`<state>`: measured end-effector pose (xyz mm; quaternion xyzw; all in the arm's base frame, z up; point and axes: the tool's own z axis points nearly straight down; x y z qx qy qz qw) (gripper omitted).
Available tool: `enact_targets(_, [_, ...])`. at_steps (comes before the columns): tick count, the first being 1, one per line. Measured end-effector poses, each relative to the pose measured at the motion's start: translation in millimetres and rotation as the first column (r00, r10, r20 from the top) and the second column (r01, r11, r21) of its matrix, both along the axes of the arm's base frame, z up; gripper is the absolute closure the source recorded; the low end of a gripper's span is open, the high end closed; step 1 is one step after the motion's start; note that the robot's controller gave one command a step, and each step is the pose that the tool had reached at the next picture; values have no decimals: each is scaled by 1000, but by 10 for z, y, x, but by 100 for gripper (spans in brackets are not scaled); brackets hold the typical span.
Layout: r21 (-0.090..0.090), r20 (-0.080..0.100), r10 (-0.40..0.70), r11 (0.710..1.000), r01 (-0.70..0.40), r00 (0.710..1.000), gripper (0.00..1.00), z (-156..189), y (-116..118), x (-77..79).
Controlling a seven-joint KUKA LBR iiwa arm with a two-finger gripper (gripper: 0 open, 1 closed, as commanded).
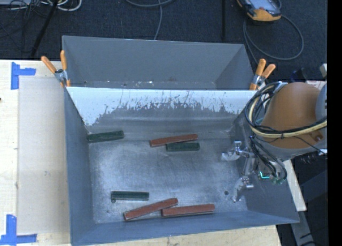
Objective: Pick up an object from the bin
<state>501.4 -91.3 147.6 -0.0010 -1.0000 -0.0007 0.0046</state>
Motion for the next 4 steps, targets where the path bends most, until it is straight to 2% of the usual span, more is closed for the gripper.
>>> enact_targets(1, [-1, 8, 3, 1000, -3, 1000, 0, 39, 3, 20])
enact_targets(2, [-2, 13, 47, 999, -47, 999, 0, -640, 658, -188])
enact_targets(3, [-2, 9, 102, 995, -102, 995, 0, -516, 836, -246])
enact_targets(4, [-1, 8, 129, 992, -129, 992, 0, -473, 1241, -231])
